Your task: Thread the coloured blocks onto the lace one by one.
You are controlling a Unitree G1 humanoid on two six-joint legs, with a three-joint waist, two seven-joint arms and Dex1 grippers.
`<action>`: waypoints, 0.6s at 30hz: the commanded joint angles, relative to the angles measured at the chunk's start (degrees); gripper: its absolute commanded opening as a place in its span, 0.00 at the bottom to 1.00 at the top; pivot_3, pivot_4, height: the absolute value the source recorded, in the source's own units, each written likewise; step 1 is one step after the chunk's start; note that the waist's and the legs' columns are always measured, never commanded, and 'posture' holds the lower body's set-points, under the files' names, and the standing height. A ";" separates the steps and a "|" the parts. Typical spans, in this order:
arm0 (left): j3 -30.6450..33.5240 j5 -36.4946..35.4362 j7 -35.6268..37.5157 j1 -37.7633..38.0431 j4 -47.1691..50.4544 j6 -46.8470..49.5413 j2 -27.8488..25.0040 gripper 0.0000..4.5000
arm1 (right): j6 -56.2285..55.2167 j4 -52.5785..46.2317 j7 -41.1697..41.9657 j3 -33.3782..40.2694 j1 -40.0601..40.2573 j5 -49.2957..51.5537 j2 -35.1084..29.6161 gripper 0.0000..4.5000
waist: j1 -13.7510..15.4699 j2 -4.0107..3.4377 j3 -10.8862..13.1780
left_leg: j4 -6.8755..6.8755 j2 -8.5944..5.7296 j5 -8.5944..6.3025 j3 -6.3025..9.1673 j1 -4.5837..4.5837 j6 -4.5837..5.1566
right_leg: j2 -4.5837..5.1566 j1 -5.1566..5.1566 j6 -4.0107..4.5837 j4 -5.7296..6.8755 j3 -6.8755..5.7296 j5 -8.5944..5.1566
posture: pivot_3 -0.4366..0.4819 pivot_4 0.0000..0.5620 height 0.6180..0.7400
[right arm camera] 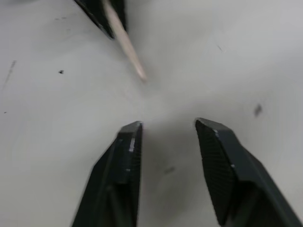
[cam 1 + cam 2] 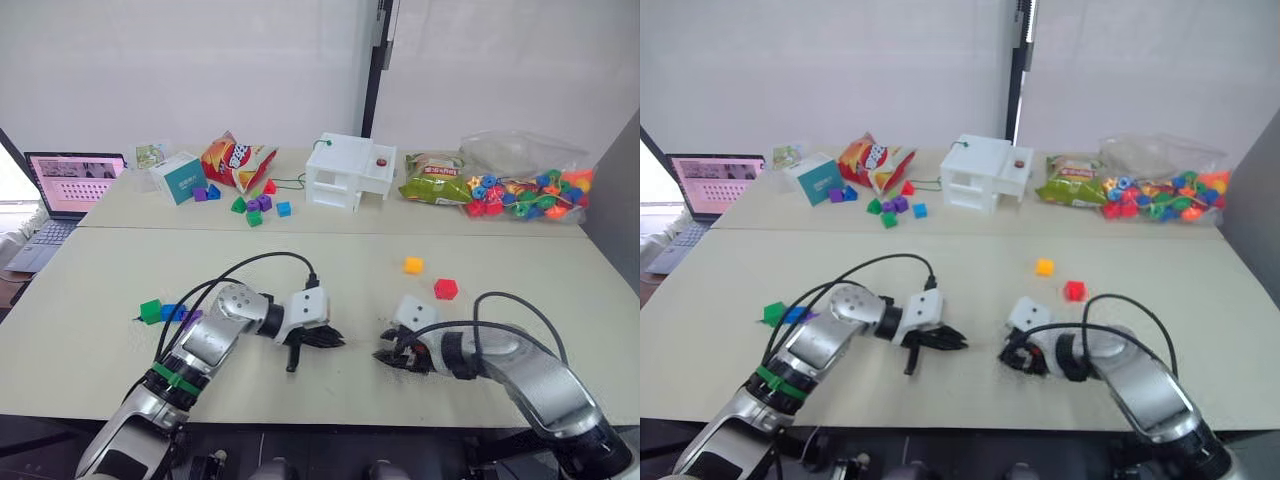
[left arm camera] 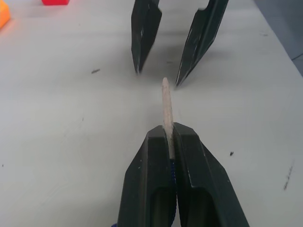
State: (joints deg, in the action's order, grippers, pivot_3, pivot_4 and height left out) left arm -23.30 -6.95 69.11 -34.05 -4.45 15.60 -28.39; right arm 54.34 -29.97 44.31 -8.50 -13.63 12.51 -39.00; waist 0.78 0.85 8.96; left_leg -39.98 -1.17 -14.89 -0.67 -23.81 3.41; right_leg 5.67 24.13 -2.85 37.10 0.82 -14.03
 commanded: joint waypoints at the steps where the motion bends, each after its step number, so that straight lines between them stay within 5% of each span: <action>1: 1.59 -0.65 -0.53 0.84 3.11 1.20 -0.80 0.00 | 4.79 -5.93 -9.65 8.92 3.79 -0.10 5.37 0.75 | -0.04 0.00 0.00 | 0.01 0.00 0.00 0.00 0.00 0.00 | 0.00 0.00 0.00 0.00 0.00 0.00 | 0.48 0.27 1.00; 4: 2.32 -1.29 -0.94 1.99 4.84 3.03 -1.50 0.00 | 6.33 -5.08 -23.67 14.32 5.37 -5.82 14.58 0.99 | -0.10 -0.01 -0.01 | 0.05 0.00 0.00 0.02 0.01 -0.01 | -0.01 0.03 0.00 0.02 0.02 0.00 | 0.48 0.27 1.00; 10: 2.73 -1.15 -1.17 2.93 6.37 4.37 -1.92 0.00 | 1.24 3.85 -38.08 18.69 0.27 -11.13 23.82 1.00 | -0.30 -0.03 -0.01 | 0.09 -0.06 0.07 -0.01 0.05 -0.12 | -0.03 0.05 0.00 0.06 0.03 0.00 | 0.48 0.27 1.00; 18: 3.09 -0.82 -1.90 2.84 6.27 4.51 -1.61 0.00 | -10.36 20.72 -39.68 20.04 -7.48 -9.92 25.77 1.00 | -0.71 -0.04 -0.02 | 0.15 -0.07 0.09 -0.02 0.07 -0.14 | -0.05 0.04 0.01 0.03 0.02 0.00 | 0.48 0.27 1.00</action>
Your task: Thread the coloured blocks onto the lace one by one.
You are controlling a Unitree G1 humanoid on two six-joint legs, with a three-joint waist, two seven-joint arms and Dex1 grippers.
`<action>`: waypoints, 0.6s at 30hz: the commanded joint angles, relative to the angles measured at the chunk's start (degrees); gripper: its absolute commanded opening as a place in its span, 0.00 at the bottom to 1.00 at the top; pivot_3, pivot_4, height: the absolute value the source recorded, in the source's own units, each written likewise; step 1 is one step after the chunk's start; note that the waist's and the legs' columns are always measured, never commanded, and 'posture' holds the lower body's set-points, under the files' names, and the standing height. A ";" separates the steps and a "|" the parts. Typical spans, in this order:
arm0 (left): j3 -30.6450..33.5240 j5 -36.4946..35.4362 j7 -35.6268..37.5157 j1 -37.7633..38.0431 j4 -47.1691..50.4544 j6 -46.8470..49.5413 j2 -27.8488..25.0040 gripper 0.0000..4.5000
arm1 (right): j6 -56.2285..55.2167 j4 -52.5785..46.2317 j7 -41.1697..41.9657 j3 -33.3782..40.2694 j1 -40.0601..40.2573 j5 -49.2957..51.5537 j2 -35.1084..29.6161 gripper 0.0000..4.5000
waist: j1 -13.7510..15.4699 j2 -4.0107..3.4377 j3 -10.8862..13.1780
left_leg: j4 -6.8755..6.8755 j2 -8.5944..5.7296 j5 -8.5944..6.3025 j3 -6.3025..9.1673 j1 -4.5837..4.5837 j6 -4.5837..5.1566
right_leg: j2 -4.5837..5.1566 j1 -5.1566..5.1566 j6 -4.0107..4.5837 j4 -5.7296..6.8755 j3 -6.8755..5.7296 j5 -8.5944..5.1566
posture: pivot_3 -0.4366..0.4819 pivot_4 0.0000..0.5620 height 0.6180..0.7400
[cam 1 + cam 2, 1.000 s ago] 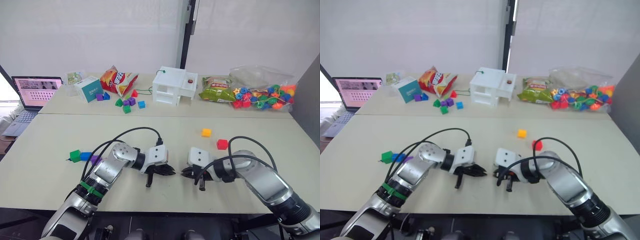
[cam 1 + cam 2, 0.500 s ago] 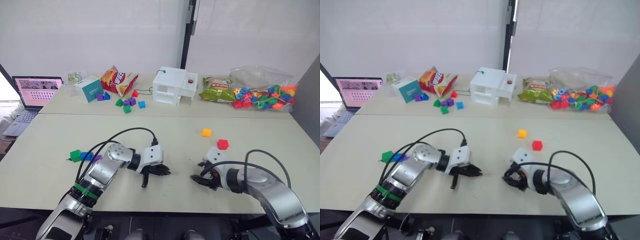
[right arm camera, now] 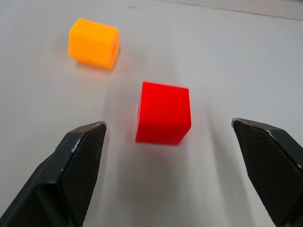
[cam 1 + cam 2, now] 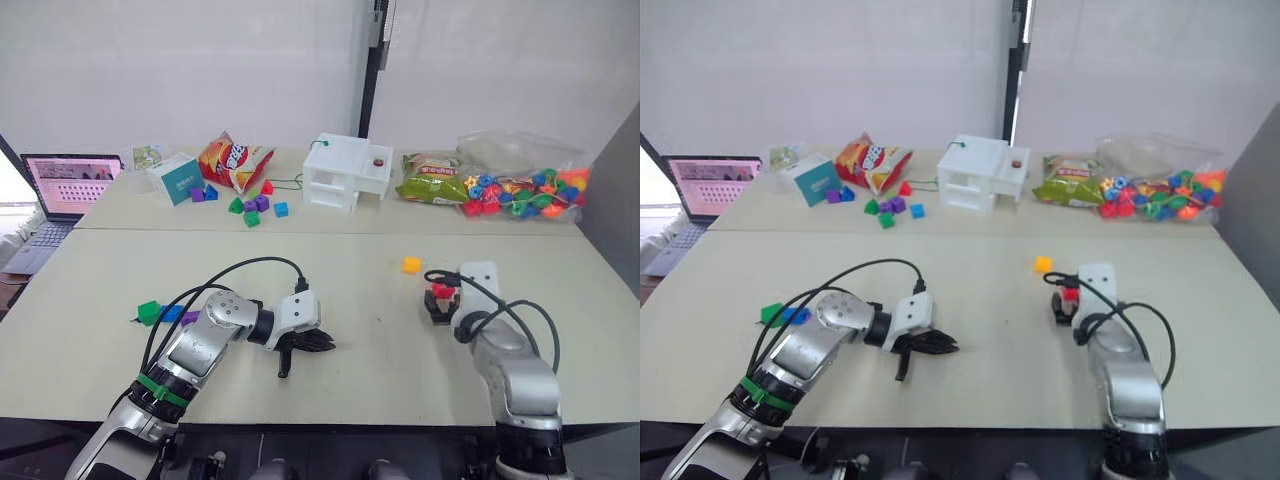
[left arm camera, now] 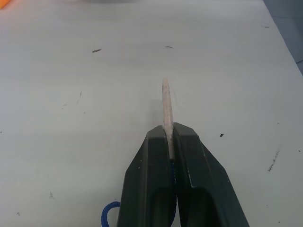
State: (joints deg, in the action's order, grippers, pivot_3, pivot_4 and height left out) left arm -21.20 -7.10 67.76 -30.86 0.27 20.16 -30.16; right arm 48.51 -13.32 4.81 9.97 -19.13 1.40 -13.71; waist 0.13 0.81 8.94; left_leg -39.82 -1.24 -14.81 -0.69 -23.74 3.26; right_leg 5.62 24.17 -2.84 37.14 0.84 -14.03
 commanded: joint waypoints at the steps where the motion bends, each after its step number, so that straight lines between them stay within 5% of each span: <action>1: 0.99 -0.76 -0.64 -0.26 1.77 0.08 0.20 0.00 | -5.36 5.15 -0.66 2.33 -2.41 1.63 1.02 1.00 | -0.10 0.00 0.00 | 0.02 0.01 0.00 0.00 0.00 0.00 | -0.01 0.00 0.00 0.00 0.00 0.00 | 0.48 0.27 1.00; 2: 0.99 -0.80 -0.71 -0.17 1.96 0.16 0.19 0.00 | -6.34 5.83 -0.84 3.10 -2.65 2.31 1.63 1.00 | -0.12 0.00 0.00 | 0.03 0.02 0.00 0.00 0.00 0.00 | -0.01 0.01 0.00 0.01 0.00 0.00 | 0.48 0.27 1.00; 11: 0.98 -0.78 -1.08 -0.04 1.83 0.19 -0.06 0.00 | -11.18 4.08 -0.19 3.47 -0.97 5.54 4.55 0.28 | -0.36 -0.01 0.00 | 0.05 0.05 0.00 0.00 -0.01 0.00 | -0.02 0.00 0.00 0.01 0.01 0.00 | 0.48 0.27 1.00; 16: 1.09 -0.75 -0.85 0.16 1.82 0.01 -0.50 0.00 | -8.43 -2.37 -1.22 2.15 1.74 6.19 6.80 0.26 | -0.47 -0.02 0.00 | 0.06 0.05 0.00 0.01 -0.01 0.00 | -0.03 0.02 0.00 0.02 0.01 0.00 | 0.48 0.27 1.00; 18: 1.95 -0.98 -1.14 0.06 2.04 0.63 -1.07 0.00 | -2.61 -14.51 -0.90 -3.13 5.97 7.57 8.81 0.26 | -0.40 -0.07 -0.01 | 0.06 0.07 0.00 0.01 -0.01 0.00 | -0.04 0.02 0.00 0.03 0.01 0.00 | 0.48 0.27 1.00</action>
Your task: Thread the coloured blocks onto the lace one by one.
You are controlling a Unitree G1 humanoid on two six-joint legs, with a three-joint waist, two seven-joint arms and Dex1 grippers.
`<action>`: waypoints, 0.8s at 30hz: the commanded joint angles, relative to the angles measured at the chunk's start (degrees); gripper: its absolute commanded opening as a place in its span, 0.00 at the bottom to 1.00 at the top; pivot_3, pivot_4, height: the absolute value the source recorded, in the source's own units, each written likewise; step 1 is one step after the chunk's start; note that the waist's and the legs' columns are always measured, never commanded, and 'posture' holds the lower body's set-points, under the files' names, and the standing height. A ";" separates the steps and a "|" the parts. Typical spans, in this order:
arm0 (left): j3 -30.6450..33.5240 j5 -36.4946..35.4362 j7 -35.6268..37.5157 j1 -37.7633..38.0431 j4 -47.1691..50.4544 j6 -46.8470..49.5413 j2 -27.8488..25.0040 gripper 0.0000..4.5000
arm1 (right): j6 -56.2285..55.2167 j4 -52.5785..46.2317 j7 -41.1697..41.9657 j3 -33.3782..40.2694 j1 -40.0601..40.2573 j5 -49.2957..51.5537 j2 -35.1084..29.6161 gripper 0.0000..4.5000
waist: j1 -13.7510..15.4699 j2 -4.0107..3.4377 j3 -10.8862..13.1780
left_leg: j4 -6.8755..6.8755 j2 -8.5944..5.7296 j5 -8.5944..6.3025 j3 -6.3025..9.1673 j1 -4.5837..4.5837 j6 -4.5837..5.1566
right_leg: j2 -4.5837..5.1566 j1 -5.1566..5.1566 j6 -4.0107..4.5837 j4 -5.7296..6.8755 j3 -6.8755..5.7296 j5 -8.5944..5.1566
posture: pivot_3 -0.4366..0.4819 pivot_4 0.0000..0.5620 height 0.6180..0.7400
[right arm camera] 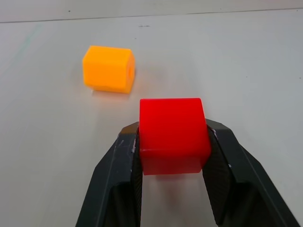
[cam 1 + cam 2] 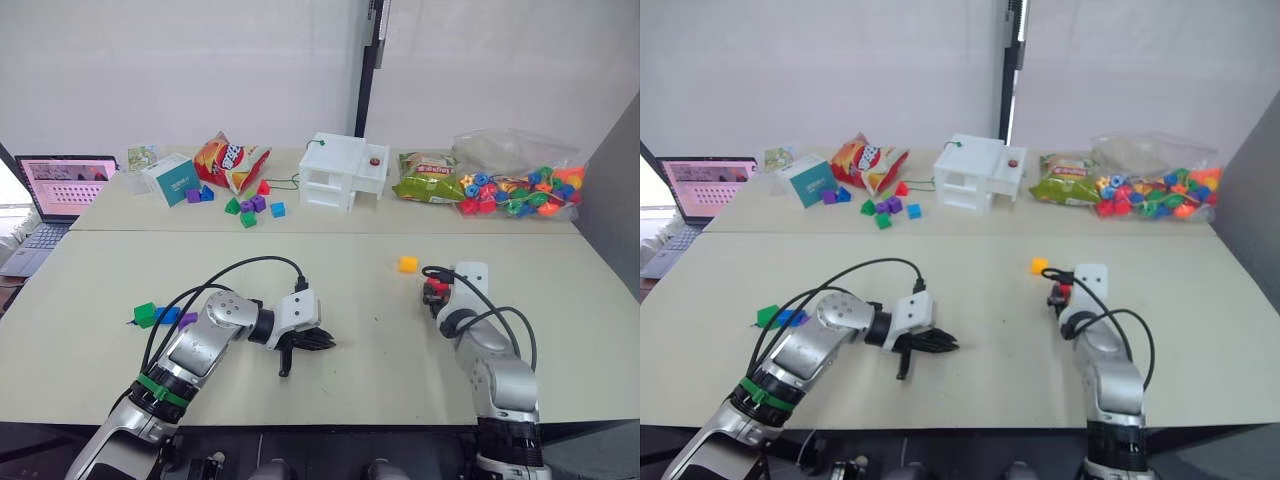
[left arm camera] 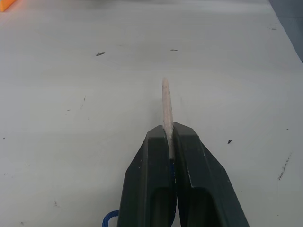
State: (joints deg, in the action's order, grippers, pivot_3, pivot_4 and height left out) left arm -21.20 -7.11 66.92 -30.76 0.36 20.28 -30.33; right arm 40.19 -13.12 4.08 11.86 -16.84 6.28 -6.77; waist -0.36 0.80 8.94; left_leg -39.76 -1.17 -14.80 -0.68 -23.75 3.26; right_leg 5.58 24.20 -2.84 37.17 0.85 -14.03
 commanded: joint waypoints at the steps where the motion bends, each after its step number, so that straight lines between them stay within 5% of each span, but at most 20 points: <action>1: 2.34 -1.14 -0.35 -0.04 2.11 0.76 -1.19 0.00 | 8.06 -18.97 -0.22 -7.06 5.09 3.13 2.60 0.26 | -0.08 -0.07 -0.01 | 0.03 0.00 0.00 0.02 -0.05 0.00 | 0.01 0.06 0.00 0.03 -0.01 0.00 | 0.48 0.27 1.00; 6: 5.14 -2.47 -1.06 0.52 4.24 3.92 -3.19 0.00 | 20.13 -32.04 -2.84 -21.59 11.41 3.55 4.59 0.26 | -0.61 -0.09 -0.02 | 0.02 0.09 0.00 0.05 -0.04 -0.01 | -0.10 0.04 0.02 0.03 0.01 0.00 | 0.48 0.27 1.00; 15: 7.10 -3.82 -1.21 3.29 9.68 9.01 -8.35 0.00 | 20.27 -23.60 -3.24 -28.03 14.55 3.09 5.40 0.26 | -0.32 -0.04 -0.05 | 0.00 0.01 0.00 0.10 0.18 -0.01 | -0.01 -0.14 0.01 -0.06 -0.05 -0.01 | 0.48 0.27 1.00; 17: 7.43 -4.01 -1.31 3.80 10.70 9.90 -8.79 0.00 | 17.87 -24.36 -3.84 -27.23 15.45 2.74 5.67 0.50 | -0.39 -0.04 -0.05 | 0.02 0.02 0.00 0.09 0.25 -0.01 | -0.03 -0.17 0.02 -0.06 -0.03 -0.01 | 0.48 0.27 1.00; 24: 8.40 -5.38 -2.72 5.39 13.48 12.73 -9.65 0.00 | 22.09 -33.90 8.18 -22.85 10.87 10.05 -5.42 1.00 | -0.28 -0.03 -0.04 | 0.00 0.01 0.00 0.08 0.18 -0.01 | 0.00 -0.12 0.03 -0.05 -0.02 -0.01 | 0.48 0.27 1.00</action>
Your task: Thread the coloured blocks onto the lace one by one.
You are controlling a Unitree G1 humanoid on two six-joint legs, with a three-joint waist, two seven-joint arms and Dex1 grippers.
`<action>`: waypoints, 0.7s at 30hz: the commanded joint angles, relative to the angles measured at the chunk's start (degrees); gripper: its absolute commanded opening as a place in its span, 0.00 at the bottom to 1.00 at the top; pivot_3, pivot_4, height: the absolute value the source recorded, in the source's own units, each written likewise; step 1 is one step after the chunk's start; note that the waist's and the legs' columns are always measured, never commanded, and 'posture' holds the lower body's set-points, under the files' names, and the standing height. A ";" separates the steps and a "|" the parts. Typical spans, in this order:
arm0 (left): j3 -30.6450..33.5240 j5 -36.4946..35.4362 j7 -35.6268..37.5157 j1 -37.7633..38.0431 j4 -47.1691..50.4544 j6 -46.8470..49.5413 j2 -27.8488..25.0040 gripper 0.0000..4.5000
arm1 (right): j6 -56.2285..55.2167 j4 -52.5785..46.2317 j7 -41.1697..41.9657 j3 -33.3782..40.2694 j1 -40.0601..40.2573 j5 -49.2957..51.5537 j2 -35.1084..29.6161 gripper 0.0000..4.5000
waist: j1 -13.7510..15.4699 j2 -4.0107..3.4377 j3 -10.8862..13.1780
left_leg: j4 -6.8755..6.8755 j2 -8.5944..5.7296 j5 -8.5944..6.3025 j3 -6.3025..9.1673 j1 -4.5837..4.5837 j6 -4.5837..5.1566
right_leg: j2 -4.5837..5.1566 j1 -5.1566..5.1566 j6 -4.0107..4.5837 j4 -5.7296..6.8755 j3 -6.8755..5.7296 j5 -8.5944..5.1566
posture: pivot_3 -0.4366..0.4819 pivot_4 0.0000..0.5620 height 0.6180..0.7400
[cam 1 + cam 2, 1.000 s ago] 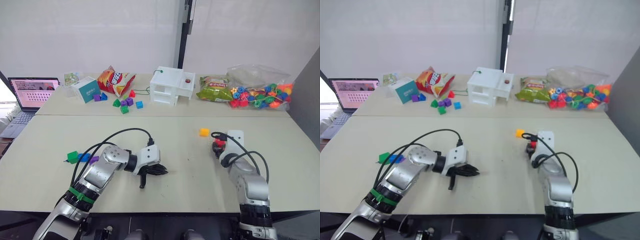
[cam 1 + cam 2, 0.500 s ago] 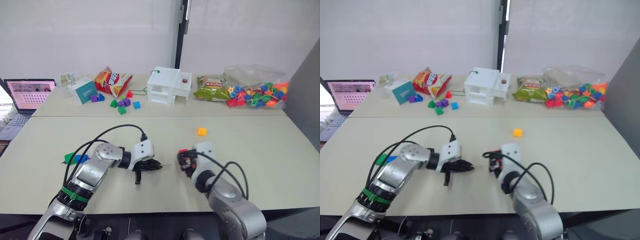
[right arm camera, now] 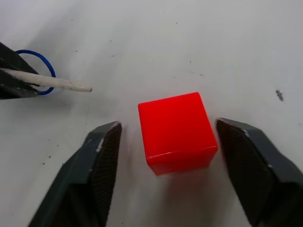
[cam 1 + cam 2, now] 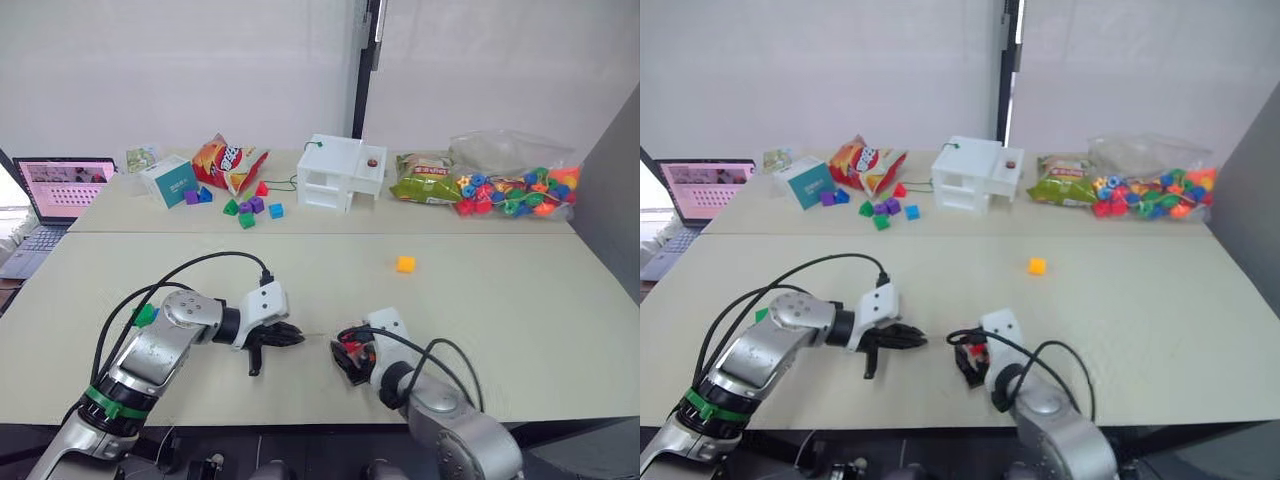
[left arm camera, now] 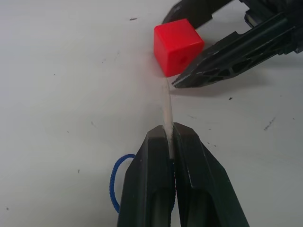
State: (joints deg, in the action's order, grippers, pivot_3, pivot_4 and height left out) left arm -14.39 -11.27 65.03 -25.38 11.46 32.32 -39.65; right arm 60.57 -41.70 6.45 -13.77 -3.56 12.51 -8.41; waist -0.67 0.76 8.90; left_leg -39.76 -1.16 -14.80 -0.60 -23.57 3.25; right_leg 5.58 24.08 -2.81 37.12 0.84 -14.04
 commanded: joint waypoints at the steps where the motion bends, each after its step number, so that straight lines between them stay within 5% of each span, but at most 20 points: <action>1: 1.65 -1.46 -1.10 0.18 2.62 0.96 -0.28 0.00 | 2.45 -5.59 8.59 3.81 -3.59 5.54 -6.57 1.00 | 0.05 0.00 0.00 | 0.00 0.01 0.00 0.01 0.01 0.00 | 0.00 -0.01 0.00 -0.01 -0.02 0.00 | 0.48 0.27 1.00; 6: 1.82 -2.01 -2.24 1.60 4.16 1.68 -0.24 0.00 | -3.13 2.00 29.85 4.81 -11.17 12.33 -24.12 1.00 | -0.04 0.02 0.03 | 0.00 0.01 -0.01 -0.02 0.01 0.02 | -0.02 -0.05 0.00 -0.07 -0.01 0.00 | 0.48 0.27 1.00; 10: 1.94 -3.09 -2.46 3.38 6.64 3.25 -1.07 0.00 | -20.11 18.85 50.40 -5.27 -21.43 6.65 -34.77 1.00 | -0.13 0.04 0.04 | 0.01 0.05 -0.02 -0.03 0.03 0.03 | -0.06 -0.07 0.02 -0.10 -0.03 -0.01 | 0.48 0.27 1.00; 15: 2.24 -4.43 -3.32 5.54 10.53 5.70 -2.29 0.00 | -35.22 34.29 62.36 -12.73 -30.65 0.14 -34.45 1.00 | -0.04 0.08 0.06 | 0.03 0.13 -0.02 -0.10 0.02 0.03 | -0.12 -0.01 0.04 -0.09 0.02 -0.02 | 0.48 0.27 1.00; 21: 2.34 -5.90 -4.89 7.29 13.39 7.52 -2.70 0.00 | -44.93 44.34 66.56 -14.09 -34.69 -4.15 -30.53 1.00 | 0.33 0.09 0.07 | -0.07 0.05 -0.04 -0.09 -0.20 0.06 | 0.06 0.06 0.00 -0.10 0.00 0.00 | 0.48 0.27 1.00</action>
State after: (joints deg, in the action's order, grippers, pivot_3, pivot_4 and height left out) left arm -12.90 -16.08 60.76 -18.13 22.73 39.56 -42.05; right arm 18.43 1.98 71.89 -28.70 -36.96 9.03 -39.32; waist -0.34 0.85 8.97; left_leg -39.83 -1.12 -14.84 -0.70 -23.77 3.31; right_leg 5.65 24.15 -2.81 37.01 0.85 -14.04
